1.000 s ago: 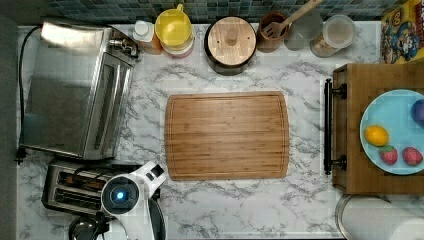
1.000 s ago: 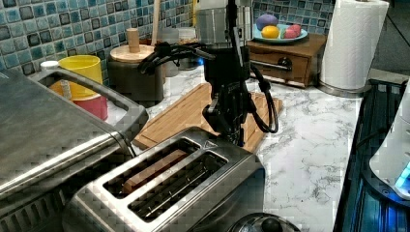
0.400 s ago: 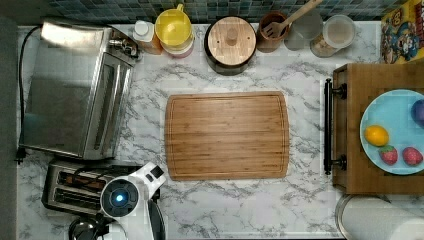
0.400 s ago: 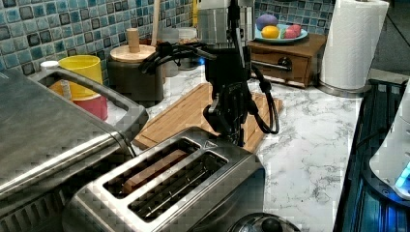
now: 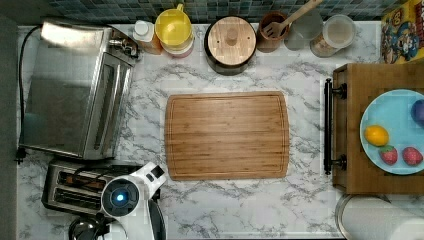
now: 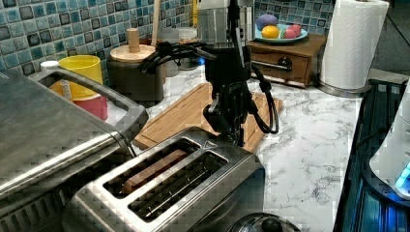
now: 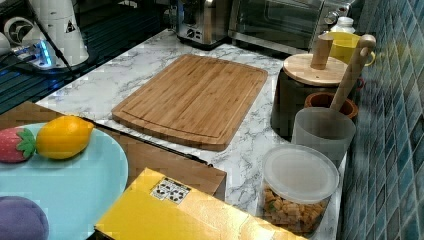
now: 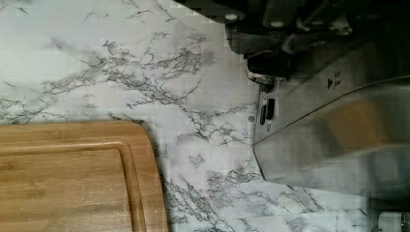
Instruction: Turn on the toaster.
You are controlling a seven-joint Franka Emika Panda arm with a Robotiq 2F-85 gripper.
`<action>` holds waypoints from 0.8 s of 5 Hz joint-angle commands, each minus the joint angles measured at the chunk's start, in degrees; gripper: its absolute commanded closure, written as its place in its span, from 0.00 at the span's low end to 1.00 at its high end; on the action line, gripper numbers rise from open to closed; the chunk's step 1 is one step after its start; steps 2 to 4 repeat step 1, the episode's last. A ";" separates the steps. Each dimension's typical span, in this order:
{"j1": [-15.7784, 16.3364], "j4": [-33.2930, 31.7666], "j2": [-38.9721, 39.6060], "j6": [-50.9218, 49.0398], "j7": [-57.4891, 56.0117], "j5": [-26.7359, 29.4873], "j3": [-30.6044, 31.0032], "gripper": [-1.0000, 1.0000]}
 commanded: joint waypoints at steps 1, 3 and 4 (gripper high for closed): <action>1.46 -4.87 6.66 9.27 2.21 0.30 2.40 1.00; 1.46 -4.87 6.66 9.27 2.21 0.30 2.40 1.00; 1.46 -4.87 6.66 9.27 2.21 0.30 2.40 1.00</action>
